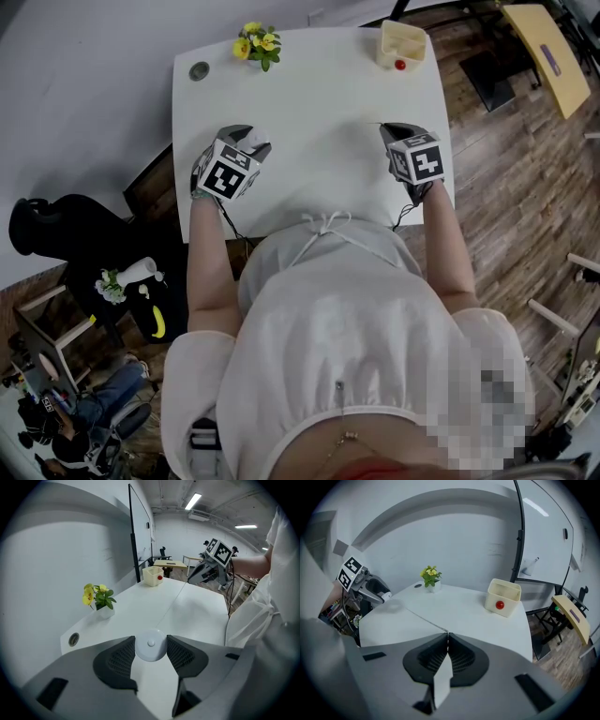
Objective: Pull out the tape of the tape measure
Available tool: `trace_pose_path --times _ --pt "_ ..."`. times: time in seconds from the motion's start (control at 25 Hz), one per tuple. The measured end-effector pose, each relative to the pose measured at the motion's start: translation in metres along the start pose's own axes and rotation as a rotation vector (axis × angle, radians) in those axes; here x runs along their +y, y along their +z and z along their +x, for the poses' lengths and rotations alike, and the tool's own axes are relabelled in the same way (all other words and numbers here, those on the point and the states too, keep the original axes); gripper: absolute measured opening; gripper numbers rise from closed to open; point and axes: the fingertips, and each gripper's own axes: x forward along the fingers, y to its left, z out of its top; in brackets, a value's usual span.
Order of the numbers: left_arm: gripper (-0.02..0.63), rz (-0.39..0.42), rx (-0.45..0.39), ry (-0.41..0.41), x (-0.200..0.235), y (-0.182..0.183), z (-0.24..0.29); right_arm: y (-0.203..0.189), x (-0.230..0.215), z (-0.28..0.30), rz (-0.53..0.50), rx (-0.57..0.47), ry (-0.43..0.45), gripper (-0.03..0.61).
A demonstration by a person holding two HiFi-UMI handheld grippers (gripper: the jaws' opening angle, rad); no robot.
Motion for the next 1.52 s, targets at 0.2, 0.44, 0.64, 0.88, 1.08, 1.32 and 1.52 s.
trace_pose_path --times 0.2,0.44,0.64,0.88,1.08,1.32,1.52 --pt "0.227 -0.024 0.014 0.005 0.004 -0.008 0.001 -0.013 -0.015 0.003 0.043 0.038 -0.029 0.008" --pt "0.227 -0.158 -0.019 0.018 0.024 -0.024 -0.018 -0.008 -0.025 -0.007 0.1 0.01 -0.027 0.008" --pt "0.227 -0.149 0.005 0.017 0.021 -0.03 -0.012 -0.009 -0.025 -0.002 0.094 0.021 -0.036 0.008" --pt "0.227 -0.179 0.05 0.062 0.035 -0.05 -0.014 -0.018 -0.05 -0.006 0.106 0.054 -0.117 0.008" --pt "0.227 -0.268 0.015 0.049 0.039 -0.054 -0.015 -0.029 -0.054 -0.006 0.12 0.074 -0.127 0.008" --pt "0.227 -0.276 0.034 0.03 0.038 -0.059 -0.003 -0.028 -0.041 0.006 0.12 0.08 -0.101 0.009" --pt "0.227 -0.272 0.053 -0.001 0.035 -0.062 0.01 -0.026 -0.028 0.019 0.121 0.095 -0.08 0.009"
